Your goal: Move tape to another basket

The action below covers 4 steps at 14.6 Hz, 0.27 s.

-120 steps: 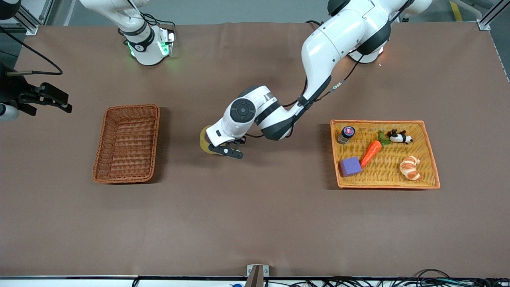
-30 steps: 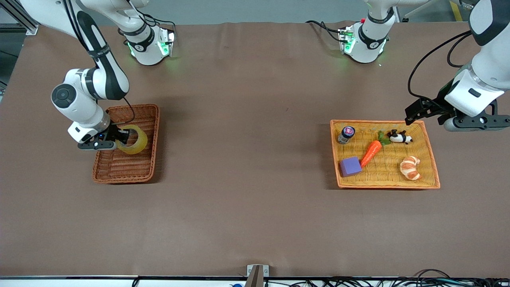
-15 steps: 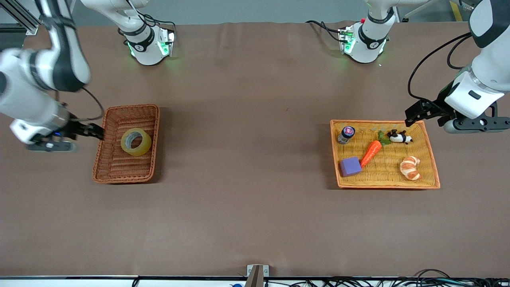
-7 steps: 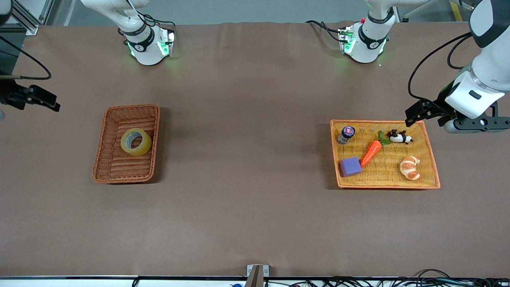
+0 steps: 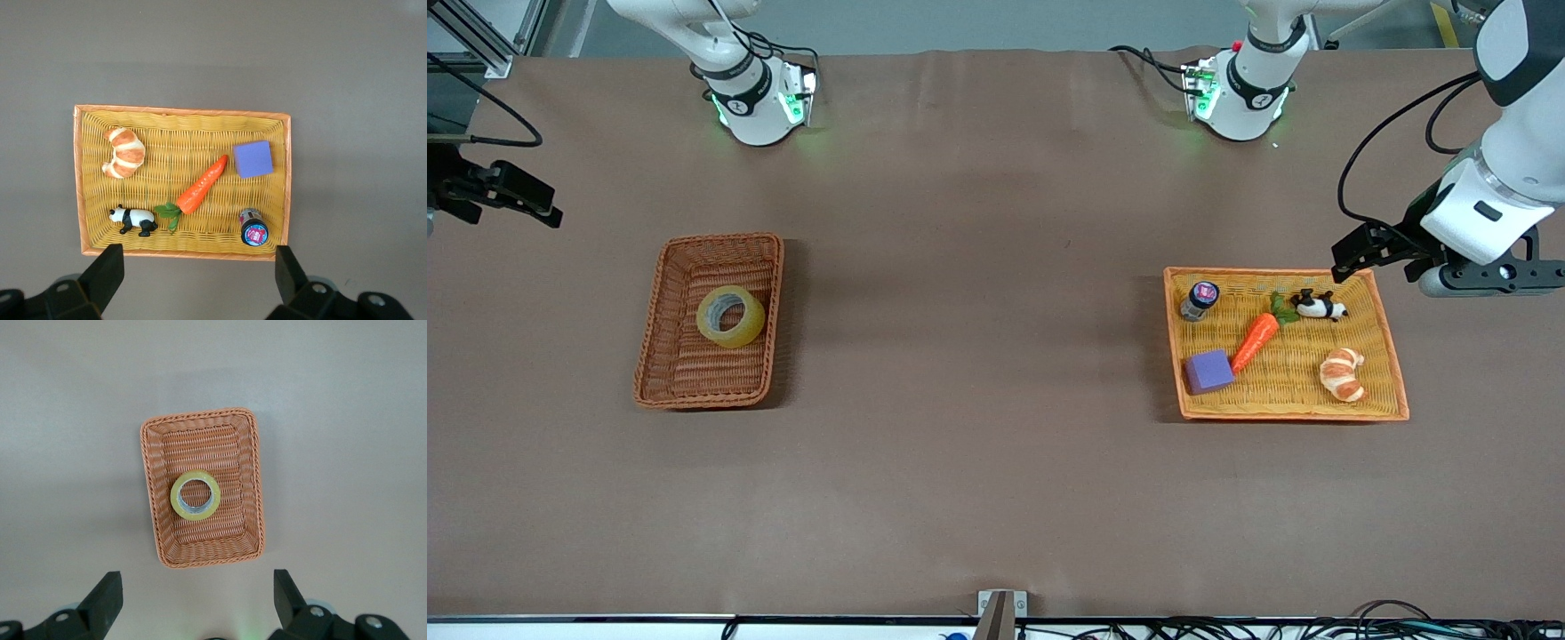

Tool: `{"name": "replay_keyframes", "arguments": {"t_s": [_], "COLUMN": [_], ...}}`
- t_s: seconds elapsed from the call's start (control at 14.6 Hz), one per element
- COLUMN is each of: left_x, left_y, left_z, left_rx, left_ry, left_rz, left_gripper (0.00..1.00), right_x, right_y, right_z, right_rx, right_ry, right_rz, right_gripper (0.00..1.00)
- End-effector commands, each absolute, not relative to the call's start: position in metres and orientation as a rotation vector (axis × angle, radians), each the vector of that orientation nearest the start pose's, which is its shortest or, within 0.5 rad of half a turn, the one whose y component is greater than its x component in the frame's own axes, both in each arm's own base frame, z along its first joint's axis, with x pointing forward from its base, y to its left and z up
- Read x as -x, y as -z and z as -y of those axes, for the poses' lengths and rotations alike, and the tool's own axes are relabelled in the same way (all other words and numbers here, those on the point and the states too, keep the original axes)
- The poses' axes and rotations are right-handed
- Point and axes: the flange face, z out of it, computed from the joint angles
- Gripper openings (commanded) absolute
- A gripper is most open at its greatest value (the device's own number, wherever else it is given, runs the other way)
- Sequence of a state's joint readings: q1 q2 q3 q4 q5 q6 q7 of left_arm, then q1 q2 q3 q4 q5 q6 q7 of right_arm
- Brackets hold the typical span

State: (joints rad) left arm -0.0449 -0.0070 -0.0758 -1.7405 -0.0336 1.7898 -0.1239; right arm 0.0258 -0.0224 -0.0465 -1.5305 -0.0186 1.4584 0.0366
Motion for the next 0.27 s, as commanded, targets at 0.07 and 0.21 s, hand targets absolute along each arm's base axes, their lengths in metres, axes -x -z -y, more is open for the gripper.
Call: {"name": "replay_keyframes", "arguments": {"t_s": [0.07, 0.21], "left_x": [-0.5623, -0.5628], "left_y": [-0.5739, -0.5755], "left_z": [0.0707, 0.0696], "left_rx": [3.191, 3.197], "left_ry": [0.086, 0.093], "left_rz": [0.027, 0.031], "left_gripper": [1.00, 1.00], "right_x": [-0.5326, -0.5326], "right_y": [-0.6469, -0.6469], "right_z": [0.0160, 0.0160], "right_rx": [3.147, 3.147], "right_ry": [-0.084, -0.084], "right_rz": [-0.120, -0.120], "right_gripper": [1.00, 1.00]}}
